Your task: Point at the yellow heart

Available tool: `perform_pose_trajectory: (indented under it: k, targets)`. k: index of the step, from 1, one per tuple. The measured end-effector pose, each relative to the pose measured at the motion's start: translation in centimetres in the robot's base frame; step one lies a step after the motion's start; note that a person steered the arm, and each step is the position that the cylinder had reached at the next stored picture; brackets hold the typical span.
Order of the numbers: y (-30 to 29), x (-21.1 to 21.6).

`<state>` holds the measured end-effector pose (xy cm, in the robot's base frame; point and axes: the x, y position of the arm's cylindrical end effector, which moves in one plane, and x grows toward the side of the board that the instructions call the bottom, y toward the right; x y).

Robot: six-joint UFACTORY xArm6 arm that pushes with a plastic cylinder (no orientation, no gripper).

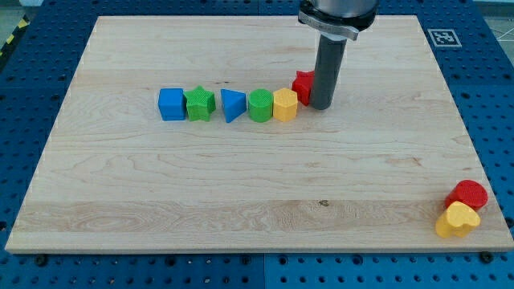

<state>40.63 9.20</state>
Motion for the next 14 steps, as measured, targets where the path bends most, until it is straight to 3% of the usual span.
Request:
perform_pose_trajectory:
  k: [2, 3, 5, 8, 10, 14]
  targets:
    - [1.1, -5.0]
    - [1.0, -9.7]
    - [-1.8, -10.9]
    - [-1.0, -10.9]
    - [3.2, -7.0]
    - [3.3, 14.8]
